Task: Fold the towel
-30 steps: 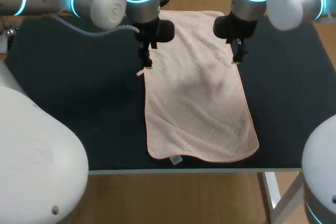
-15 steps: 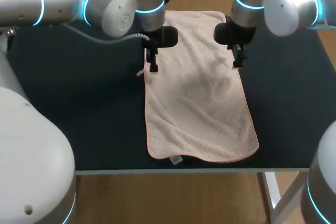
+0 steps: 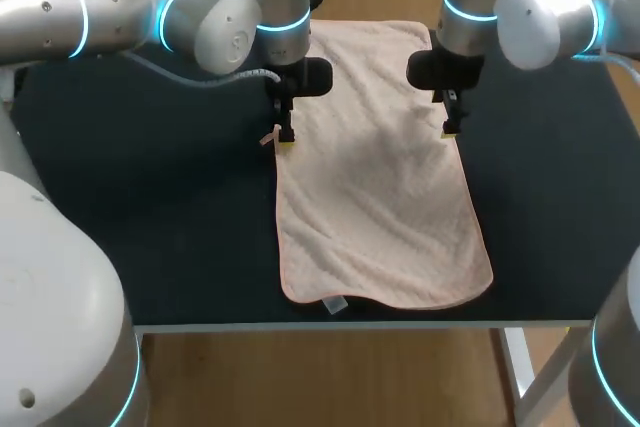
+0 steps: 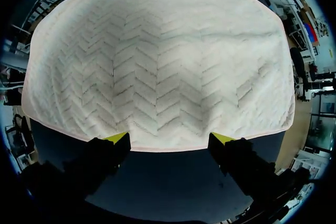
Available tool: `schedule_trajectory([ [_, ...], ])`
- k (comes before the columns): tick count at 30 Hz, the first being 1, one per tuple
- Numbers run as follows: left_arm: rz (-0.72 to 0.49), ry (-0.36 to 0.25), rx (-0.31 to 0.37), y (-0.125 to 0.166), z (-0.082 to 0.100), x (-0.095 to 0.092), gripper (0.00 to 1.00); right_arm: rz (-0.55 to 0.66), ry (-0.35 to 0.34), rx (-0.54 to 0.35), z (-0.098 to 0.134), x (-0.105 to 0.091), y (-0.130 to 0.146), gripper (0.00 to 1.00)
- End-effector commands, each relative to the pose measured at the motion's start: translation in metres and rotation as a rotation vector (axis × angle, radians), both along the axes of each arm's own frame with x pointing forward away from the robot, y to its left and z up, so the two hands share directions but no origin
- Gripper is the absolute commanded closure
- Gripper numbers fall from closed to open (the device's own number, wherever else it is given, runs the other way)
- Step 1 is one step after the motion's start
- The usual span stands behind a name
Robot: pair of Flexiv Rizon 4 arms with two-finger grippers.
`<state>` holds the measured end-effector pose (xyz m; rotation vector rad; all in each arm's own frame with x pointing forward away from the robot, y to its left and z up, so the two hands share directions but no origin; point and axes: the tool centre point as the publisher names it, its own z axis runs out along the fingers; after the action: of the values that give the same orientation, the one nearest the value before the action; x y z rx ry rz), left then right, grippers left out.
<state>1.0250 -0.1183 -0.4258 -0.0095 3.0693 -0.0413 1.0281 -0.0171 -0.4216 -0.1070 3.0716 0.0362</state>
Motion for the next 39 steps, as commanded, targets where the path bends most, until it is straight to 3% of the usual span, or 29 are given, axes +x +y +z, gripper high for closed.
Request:
schedule_trajectory([
  [1, 0.001, 0.008, -0.006, -0.003, -0.005, 0.003, 0.0, 0.001, 0.014, -0.004, -0.006, 0.005, 0.001, 0.0],
  [19, -0.021, 0.037, 0.004, -0.006, -0.019, 0.003, 0.0, -0.018, 0.061, -0.007, -0.026, 0.006, -0.004, 0.0],
  [20, -0.021, 0.038, 0.005, -0.006, -0.02, 0.003, 0.2, -0.018, 0.062, -0.008, -0.026, 0.006, -0.004, 0.0],
  [21, -0.022, 0.039, 0.006, -0.006, -0.021, 0.003, 0.54, -0.017, 0.063, -0.008, -0.026, 0.006, -0.004, 0.0],
  [22, -0.022, 0.041, 0.007, -0.006, -0.021, 0.002, 0.65, -0.017, 0.063, -0.009, -0.026, 0.006, -0.004, 0.01],
  [23, -0.021, 0.041, 0.008, -0.006, -0.021, 0.002, 0.93, -0.017, 0.063, -0.01, -0.026, 0.005, -0.004, 0.54],
  [24, -0.021, 0.04, 0.007, -0.006, -0.021, 0.002, 1.0, -0.017, 0.062, -0.012, -0.025, 0.005, -0.005, 1.0],
  [39, -0.037, 0.014, -0.028, -0.007, -0.014, -0.005, 1.0, -0.025, 0.056, -0.028, -0.016, -0.004, -0.012, 1.0],
])
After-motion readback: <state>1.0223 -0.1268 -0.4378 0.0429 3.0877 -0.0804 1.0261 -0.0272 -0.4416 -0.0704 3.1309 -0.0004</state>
